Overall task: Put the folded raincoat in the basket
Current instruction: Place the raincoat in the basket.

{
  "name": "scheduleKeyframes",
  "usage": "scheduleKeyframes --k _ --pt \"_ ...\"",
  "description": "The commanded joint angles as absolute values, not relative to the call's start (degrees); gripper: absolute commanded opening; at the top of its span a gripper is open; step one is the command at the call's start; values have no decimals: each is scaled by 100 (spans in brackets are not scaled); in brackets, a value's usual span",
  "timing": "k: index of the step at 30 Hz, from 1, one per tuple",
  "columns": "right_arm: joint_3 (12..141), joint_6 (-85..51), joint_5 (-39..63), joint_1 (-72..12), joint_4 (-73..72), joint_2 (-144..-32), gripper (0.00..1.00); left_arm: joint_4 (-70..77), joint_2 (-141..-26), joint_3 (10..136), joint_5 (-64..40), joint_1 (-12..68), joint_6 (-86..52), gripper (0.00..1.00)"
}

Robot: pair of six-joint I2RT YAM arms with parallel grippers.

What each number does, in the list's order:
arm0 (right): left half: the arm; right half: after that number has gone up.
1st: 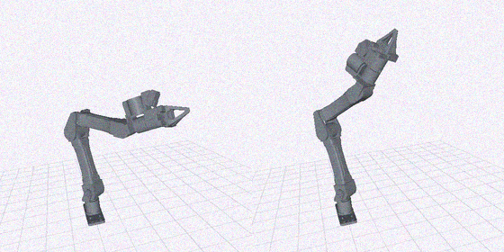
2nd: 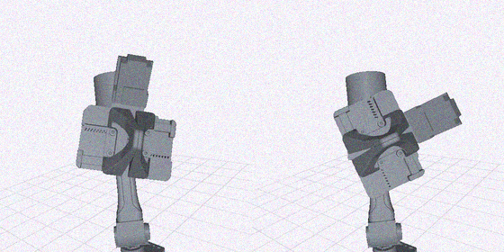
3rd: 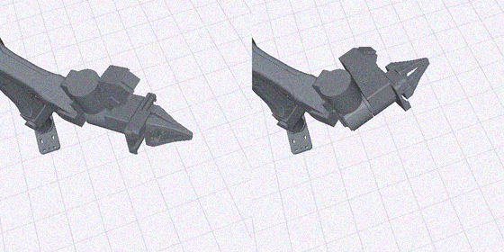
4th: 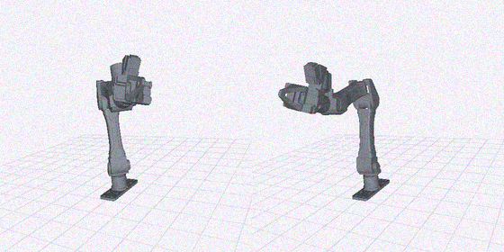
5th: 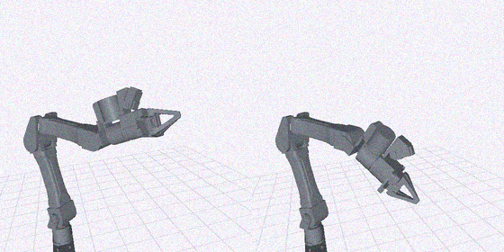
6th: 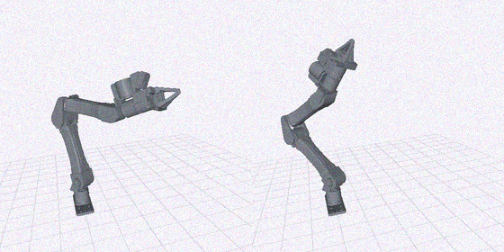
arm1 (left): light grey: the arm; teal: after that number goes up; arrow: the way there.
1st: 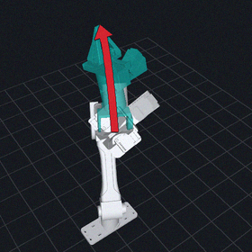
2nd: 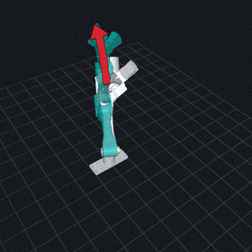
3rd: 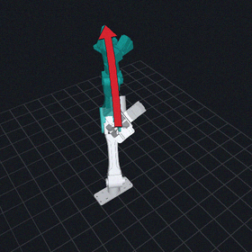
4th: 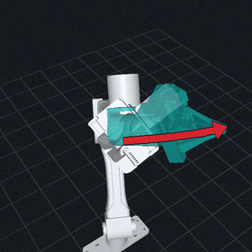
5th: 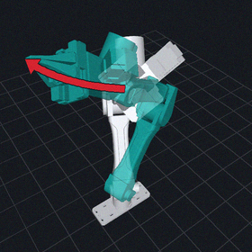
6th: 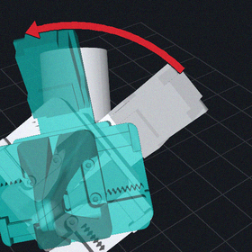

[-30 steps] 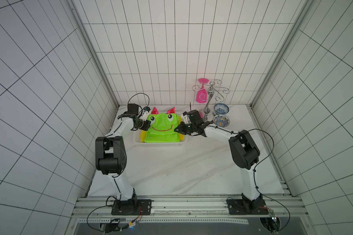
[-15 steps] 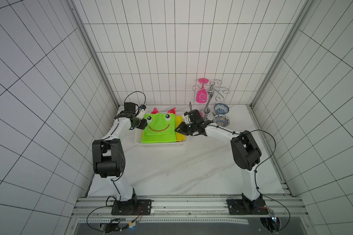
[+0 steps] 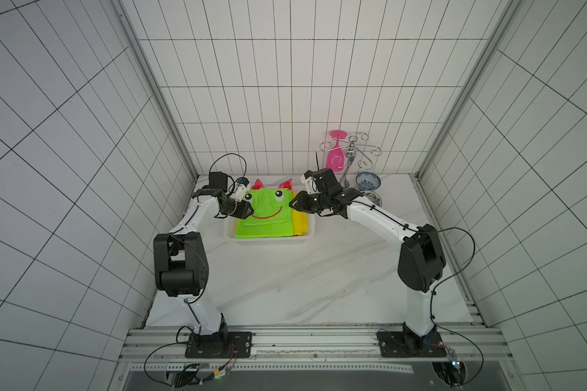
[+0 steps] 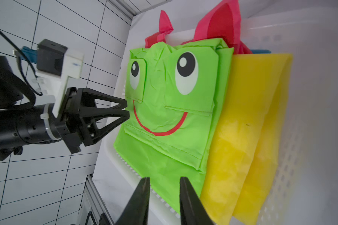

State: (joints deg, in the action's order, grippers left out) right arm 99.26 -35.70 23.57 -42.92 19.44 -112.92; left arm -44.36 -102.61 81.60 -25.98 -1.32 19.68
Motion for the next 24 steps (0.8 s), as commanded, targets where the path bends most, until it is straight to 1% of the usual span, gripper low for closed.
scheduleKeyframes --k 1,5,10,12,16,19,22,24 --pt "10250 -3696 2349 -4381 1814 -11566 30 -4356 -10353 8065 -2947 90 1866 40" --pt "10429 -3979 2758 -4404 1196 -11924 29 -4302 -10331 8024 -3306 137 1688 40" --pt "10550 -4429 2579 -4417 169 -12369 28 -4055 -10152 8026 -3851 -141 1218 40" --pt "10763 -4482 2566 -4433 -80 -12584 28 -3642 -10046 7922 -3856 -358 817 43" --pt "10943 -4512 2425 -4432 -740 -13031 28 -2610 -10010 7540 -3683 -571 212 43" --pt "11331 -3988 2281 -4403 -704 -13392 29 -1773 -9996 7205 -3477 -580 -142 43" --pt "11656 -3911 2020 -4310 -513 -13748 29 -789 -9999 6866 -3258 -554 -610 43" --pt "11724 -3866 1780 -4283 -296 -13870 29 -657 -10183 6912 -3241 -463 -729 43"
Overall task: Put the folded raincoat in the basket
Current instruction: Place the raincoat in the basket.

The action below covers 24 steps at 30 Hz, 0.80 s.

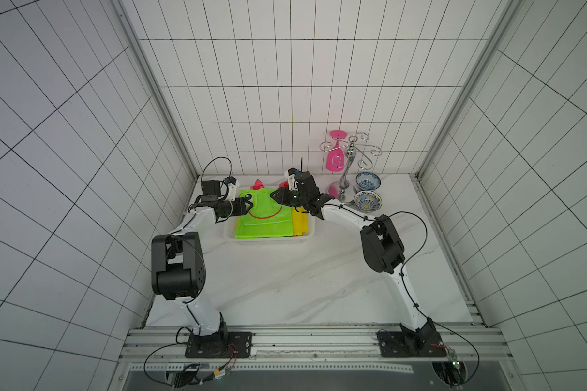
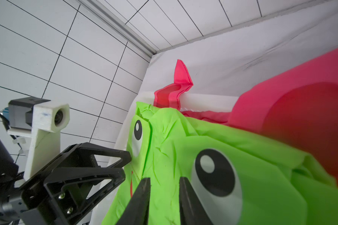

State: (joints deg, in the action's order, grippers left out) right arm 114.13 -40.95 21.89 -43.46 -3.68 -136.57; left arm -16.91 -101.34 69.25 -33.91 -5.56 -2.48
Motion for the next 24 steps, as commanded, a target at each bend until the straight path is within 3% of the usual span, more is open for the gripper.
scheduleKeyframes --k 1,14,24 --pt "11682 -3833 1726 -4276 -261 -13910 29 -790 -10303 7003 -3237 -393 -700 42" --pt "10584 -3442 1225 -4225 73 -13756 27 -1914 -10808 7187 -2687 -133 -791 40" --pt "10803 -3428 2015 -4232 671 -12852 30 -2756 -9985 7596 -3491 -256 -478 42"
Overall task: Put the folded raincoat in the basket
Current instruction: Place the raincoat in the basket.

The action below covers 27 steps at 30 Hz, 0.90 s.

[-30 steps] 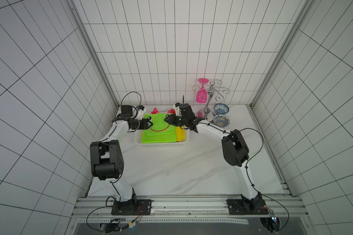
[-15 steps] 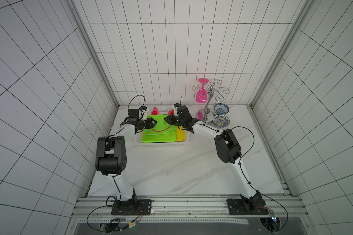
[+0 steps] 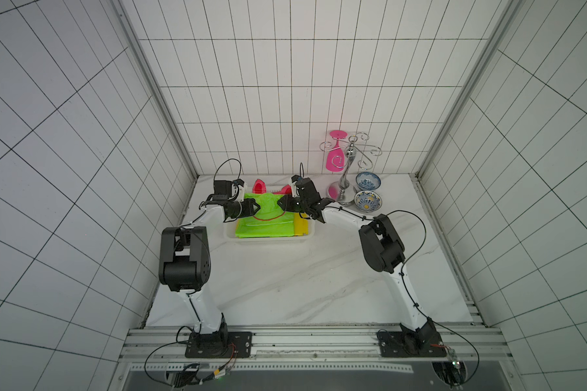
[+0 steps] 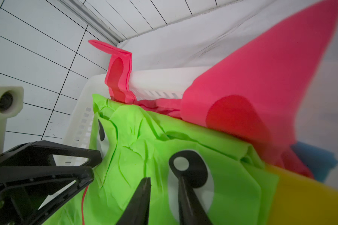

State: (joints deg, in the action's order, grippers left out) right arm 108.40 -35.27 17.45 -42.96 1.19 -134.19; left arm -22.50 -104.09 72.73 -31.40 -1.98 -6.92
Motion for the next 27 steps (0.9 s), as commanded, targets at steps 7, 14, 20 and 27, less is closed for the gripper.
scheduleKeyframes --k 7,14,20,27 --pt "10054 -3511 3010 -4441 847 -12020 30 -3248 -9437 7018 -3888 -172 -132 42" --pt "9067 -3693 3109 -4694 551 -11811 29 -3386 -9278 6364 -3779 -138 351 37" --pt "9122 -3480 2531 -4686 1169 -12164 25 -3392 -9462 6179 -3207 -15 396 36" --pt "9092 -3550 2368 -4668 1434 -12459 24 -3630 -9718 6227 -3087 -16 382 36"
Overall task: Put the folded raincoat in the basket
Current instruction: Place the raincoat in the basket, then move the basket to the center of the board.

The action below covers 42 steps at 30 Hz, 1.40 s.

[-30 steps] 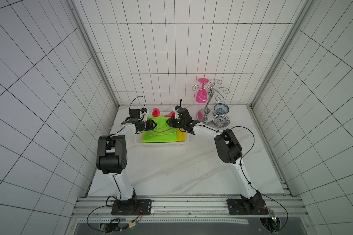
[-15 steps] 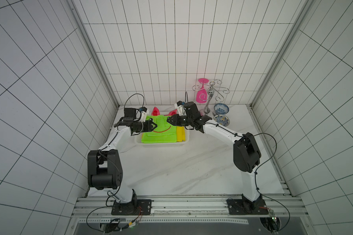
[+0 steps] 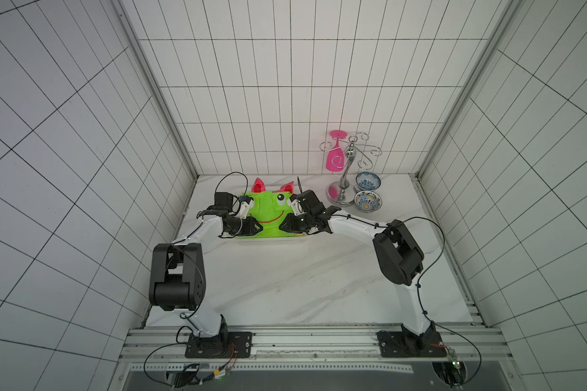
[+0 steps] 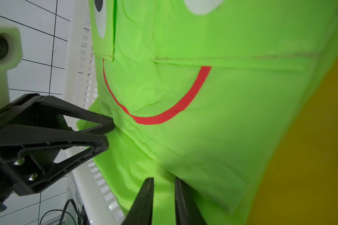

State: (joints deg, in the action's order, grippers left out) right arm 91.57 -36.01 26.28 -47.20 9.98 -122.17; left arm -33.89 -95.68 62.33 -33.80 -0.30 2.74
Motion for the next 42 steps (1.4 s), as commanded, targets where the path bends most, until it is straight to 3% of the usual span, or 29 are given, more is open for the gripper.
scheduleKeyframes --k 1,8,11,15,22,26,29,34,40,42 --pt "9083 -3542 2356 -4667 1472 -12476 24 -3682 -9728 6239 -3045 -12 400 36" --pt "9260 -3550 2367 -4680 1944 -12157 24 -4573 -9404 6741 -3323 -200 808 41" --pt "9391 -3603 2218 -4727 2561 -11610 29 -5096 -9092 7115 -3719 -450 971 43" --pt "9375 -3474 1058 -4764 3615 -10829 37 -5328 -8524 7275 -3740 -748 1154 47" --pt "8985 -3445 -838 -4729 4855 -10284 50 -4413 -7389 6313 -2583 -905 1239 55" --pt "9325 -3319 -832 -4625 5092 -10691 55 -3368 -6767 5433 -1460 -945 1108 64" --pt "9900 -3169 -622 -4556 5230 -11254 55 -2867 -6522 5005 -910 -965 1114 71" --pt "10697 -2972 -640 -4550 5357 -12071 54 -2798 -6465 4799 -858 -990 1151 72" --pt "10609 -3075 -570 -4519 5735 -12222 37 -2930 -6471 4684 -880 -1001 1194 72" --pt "10226 -3139 -515 -4547 5739 -11935 37 -2773 -6413 4534 -931 -1003 1133 72"
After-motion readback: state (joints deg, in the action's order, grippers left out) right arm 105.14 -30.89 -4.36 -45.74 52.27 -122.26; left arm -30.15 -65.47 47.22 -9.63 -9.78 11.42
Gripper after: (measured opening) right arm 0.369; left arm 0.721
